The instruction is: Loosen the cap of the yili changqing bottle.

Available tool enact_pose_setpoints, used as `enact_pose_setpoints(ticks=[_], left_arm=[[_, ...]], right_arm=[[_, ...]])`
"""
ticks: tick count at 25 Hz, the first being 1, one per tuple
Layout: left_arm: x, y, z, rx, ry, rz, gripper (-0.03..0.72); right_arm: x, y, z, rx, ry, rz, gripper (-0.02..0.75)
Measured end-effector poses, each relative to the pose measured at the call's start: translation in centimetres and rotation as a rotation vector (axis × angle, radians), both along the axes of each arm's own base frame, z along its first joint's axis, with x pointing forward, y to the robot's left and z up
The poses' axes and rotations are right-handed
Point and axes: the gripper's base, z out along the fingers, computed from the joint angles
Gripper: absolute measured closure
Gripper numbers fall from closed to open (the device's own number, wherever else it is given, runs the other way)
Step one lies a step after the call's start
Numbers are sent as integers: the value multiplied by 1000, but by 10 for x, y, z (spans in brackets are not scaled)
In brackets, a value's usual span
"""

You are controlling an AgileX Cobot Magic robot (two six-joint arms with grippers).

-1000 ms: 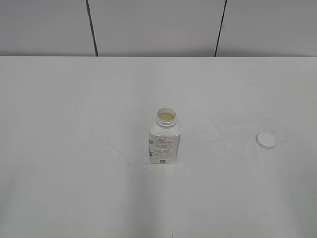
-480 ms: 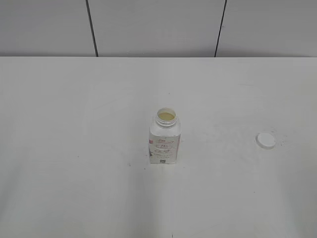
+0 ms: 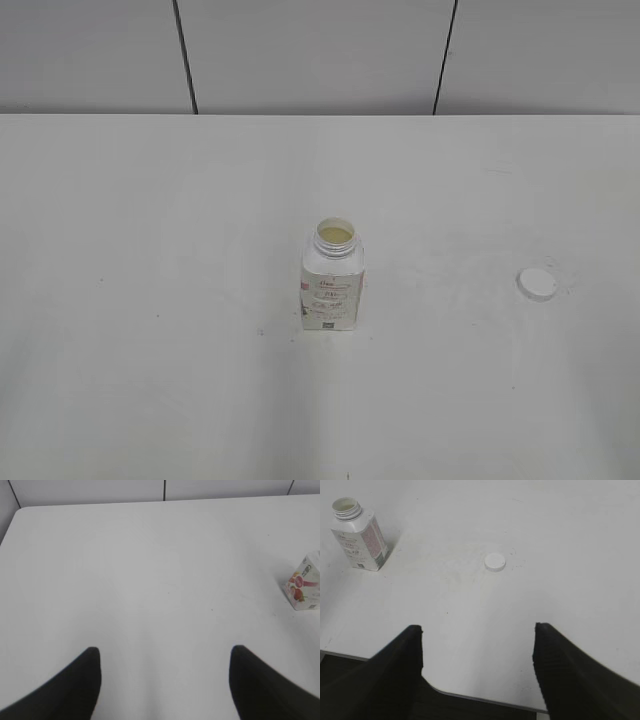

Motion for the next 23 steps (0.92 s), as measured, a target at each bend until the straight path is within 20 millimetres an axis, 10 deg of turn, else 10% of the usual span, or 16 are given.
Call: enact_pose_setpoints(ticks=[23], left_arm=[[0,-3,0,-28,1,64,197]], right_arm=[[1,-7,0,-82,-14,-41,191]])
